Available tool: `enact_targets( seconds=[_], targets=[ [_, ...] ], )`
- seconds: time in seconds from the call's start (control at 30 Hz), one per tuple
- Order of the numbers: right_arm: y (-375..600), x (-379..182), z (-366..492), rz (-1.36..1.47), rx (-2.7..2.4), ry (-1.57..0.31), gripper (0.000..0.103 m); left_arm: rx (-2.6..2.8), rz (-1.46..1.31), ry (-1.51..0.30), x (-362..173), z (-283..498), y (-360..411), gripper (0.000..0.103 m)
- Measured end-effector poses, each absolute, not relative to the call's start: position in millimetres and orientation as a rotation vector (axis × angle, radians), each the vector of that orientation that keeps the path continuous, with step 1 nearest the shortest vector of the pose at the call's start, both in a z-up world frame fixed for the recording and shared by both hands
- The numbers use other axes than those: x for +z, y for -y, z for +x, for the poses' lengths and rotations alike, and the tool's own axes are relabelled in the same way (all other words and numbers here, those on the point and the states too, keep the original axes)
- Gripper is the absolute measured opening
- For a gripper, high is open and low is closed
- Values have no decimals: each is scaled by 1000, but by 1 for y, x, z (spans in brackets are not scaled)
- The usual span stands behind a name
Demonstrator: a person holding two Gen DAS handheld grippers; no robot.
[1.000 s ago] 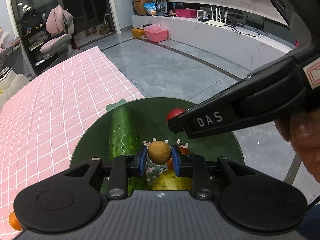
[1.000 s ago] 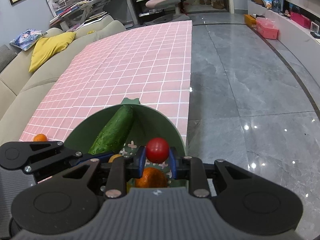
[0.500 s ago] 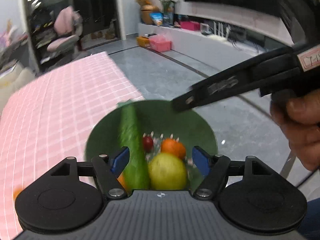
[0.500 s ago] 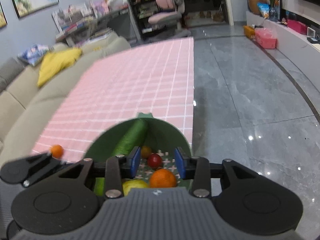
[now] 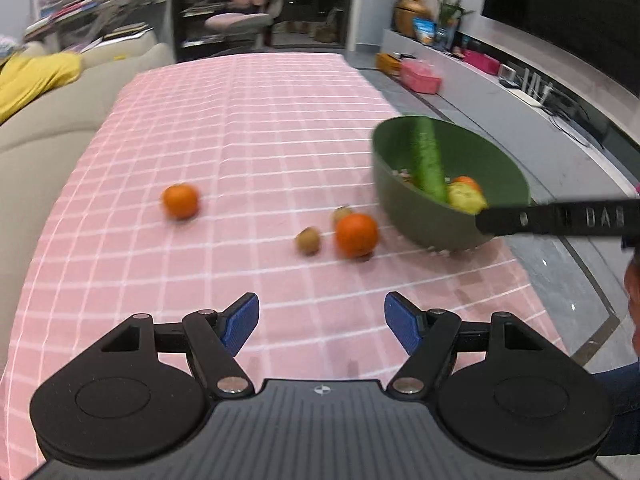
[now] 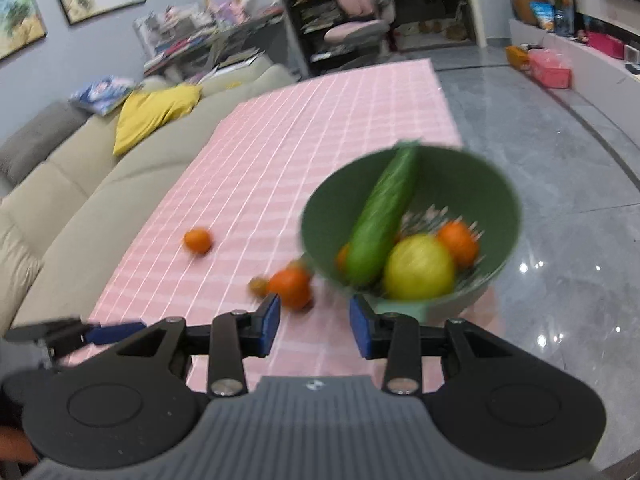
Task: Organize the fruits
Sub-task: 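Grasp an orange with the right tool while the left tool grasps another kiwi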
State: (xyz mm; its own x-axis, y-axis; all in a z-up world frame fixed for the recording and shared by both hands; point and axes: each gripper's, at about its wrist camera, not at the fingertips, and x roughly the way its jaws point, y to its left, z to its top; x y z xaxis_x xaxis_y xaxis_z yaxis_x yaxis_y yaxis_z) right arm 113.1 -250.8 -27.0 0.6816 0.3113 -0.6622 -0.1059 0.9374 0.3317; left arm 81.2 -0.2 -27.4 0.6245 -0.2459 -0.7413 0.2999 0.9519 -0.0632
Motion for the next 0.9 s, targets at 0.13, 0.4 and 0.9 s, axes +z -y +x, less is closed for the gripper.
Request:
enact_targets(
  seconds=[0.13,0.4,0.9],
  targets=[
    [227,-33,104,265,239,-803,36,-294,41,-846,-29,73,-17,84],
    [202,-47,112,234,206,-815,36,-276,23,-835,-31,81,-45,84],
    [175,-73,160,212,116,-849,41,-247,-32,-855,-48,105,-70,84]
  ],
)
